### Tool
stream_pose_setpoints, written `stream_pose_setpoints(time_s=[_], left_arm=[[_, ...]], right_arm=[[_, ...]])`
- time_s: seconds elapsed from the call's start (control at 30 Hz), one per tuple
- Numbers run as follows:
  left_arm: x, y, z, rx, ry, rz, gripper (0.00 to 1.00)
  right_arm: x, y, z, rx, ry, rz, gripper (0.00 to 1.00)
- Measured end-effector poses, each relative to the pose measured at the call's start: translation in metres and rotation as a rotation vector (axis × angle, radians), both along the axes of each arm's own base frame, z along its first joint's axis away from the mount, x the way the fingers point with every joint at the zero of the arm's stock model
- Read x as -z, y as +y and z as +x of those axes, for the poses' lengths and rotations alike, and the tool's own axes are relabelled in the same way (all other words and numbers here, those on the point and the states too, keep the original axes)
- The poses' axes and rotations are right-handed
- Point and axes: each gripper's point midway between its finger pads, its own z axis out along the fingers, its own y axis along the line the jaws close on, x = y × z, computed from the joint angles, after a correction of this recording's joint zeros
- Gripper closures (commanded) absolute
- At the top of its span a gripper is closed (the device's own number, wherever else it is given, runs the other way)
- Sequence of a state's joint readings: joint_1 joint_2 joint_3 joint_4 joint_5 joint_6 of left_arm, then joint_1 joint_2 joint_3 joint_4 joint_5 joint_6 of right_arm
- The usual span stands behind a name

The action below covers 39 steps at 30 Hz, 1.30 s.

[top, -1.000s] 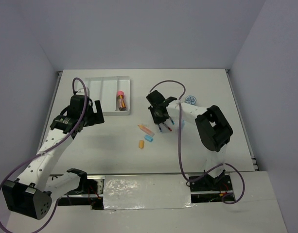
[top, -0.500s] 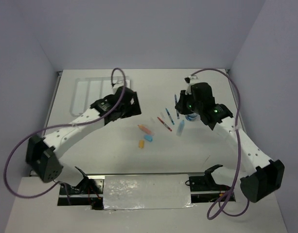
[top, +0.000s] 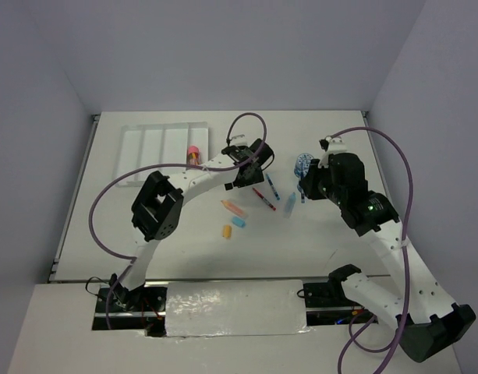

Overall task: Sort the stationery into containers
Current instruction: Pick up the pen from the center of the board.

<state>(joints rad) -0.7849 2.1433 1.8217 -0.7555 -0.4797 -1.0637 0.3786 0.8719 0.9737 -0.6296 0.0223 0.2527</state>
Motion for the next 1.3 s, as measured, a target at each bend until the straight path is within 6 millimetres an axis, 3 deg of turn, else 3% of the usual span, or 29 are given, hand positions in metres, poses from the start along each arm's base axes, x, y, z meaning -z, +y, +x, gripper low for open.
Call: stream_pose_setpoints(time_s=[0.13,0.33,0.5,0.73,1.07,1.3], left_arm=[[0.009,-0.008,0.002,-0.028,0.009,0.004,0.17],[0.023,-0.003,0.0,-0.076,0.028,0.024,0.19],[0.029,-0.001,0.004,-0.093,0.033,0.024,0.36],[0.034,-0.001,0.009,-0.118,0.035,0.003,0.36],[0.052,-0.001,0.007,-0.135,0.062,0.012,0.45],[0.054,-0.002,0.006,-0.137,0.067,0.008,0.48]], right_arm=[[0.001,0.001,0.0,-0.004,0.004,0.001,1.0],[0.01,0.002,-0.003,-0.015,0.025,0.0,1.0],[0.014,0.005,-0.005,-0.034,0.039,0.006,1.0],[0.014,0.009,-0.007,-0.052,0.043,0.016,1.0],[0.014,0.012,-0.008,-0.07,0.046,0.025,1.0],[0.014,0.013,-0.009,-0.08,0.046,0.027,1.0]])
